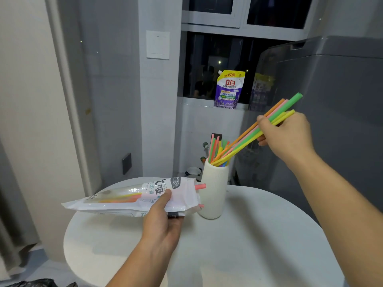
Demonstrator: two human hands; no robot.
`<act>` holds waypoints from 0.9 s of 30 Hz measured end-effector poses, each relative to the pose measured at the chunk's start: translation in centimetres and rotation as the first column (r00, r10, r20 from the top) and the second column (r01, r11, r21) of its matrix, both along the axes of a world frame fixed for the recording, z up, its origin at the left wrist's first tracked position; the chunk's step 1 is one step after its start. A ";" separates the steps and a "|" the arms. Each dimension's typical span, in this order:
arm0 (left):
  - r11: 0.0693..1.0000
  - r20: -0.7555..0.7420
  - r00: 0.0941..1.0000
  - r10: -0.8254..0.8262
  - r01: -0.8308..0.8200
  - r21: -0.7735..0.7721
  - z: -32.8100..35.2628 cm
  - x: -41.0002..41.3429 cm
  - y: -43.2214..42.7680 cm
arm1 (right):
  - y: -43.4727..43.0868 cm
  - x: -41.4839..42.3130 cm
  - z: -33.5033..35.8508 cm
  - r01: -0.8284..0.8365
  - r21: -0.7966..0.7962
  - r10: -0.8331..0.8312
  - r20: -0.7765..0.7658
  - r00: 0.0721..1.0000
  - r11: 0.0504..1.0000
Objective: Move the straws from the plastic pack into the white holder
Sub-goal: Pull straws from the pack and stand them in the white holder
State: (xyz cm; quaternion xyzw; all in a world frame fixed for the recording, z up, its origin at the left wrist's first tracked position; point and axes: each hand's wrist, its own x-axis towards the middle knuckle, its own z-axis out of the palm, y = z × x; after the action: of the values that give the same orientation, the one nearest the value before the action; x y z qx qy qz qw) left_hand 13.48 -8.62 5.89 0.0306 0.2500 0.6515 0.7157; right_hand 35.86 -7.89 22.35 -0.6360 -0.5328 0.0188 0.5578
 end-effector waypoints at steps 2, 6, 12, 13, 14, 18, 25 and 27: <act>1.000 0.014 1.000 0.013 -0.013 -0.012 0.3 0.0 -0.2 | 0.4 0.0 -0.1 -0.033 -0.040 0.034 0.009 0.999 0.999; 1.000 0.036 0.999 0.011 -0.010 -0.021 0.6 0.1 -0.4 | 1.5 -0.3 -0.3 -0.091 -0.113 0.100 0.078 0.992 0.989; 1.000 0.045 0.999 0.004 -0.003 -0.022 0.6 0.3 -0.5 | 3.5 -1.1 -0.4 -0.169 -0.261 0.211 0.142 0.967 0.950; 1.000 0.045 0.999 0.006 -0.005 -0.027 0.6 0.4 -0.4 | 3.8 -1.3 -0.5 -0.179 -0.285 0.227 0.147 0.963 0.942; 1.000 0.047 0.999 0.008 -0.006 -0.027 0.6 0.4 -0.4 | 4.2 -1.4 -0.7 -0.185 -0.306 0.239 0.146 0.960 0.934; 0.999 0.050 0.998 0.030 -0.028 -0.041 0.3 0.5 -0.2 | 5.5 -1.8 -1.7 -0.184 -0.369 0.259 0.162 0.952 0.911; 0.999 0.044 0.999 0.017 -0.015 -0.039 0.4 0.5 0.0 | 7.4 -2.3 -4.2 -0.091 -0.370 0.185 0.227 0.956 0.925; 0.999 0.043 0.999 0.017 -0.015 -0.044 0.3 0.5 0.0 | 7.2 -2.6 -4.6 -0.116 -0.333 0.185 0.184 0.965 0.936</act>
State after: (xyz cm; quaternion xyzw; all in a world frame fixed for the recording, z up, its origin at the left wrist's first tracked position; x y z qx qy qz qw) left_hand 13.98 -8.62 6.15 -0.0009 0.2489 0.6520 0.7162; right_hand 33.26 -0.67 17.78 -0.6734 -0.6265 0.0797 0.3842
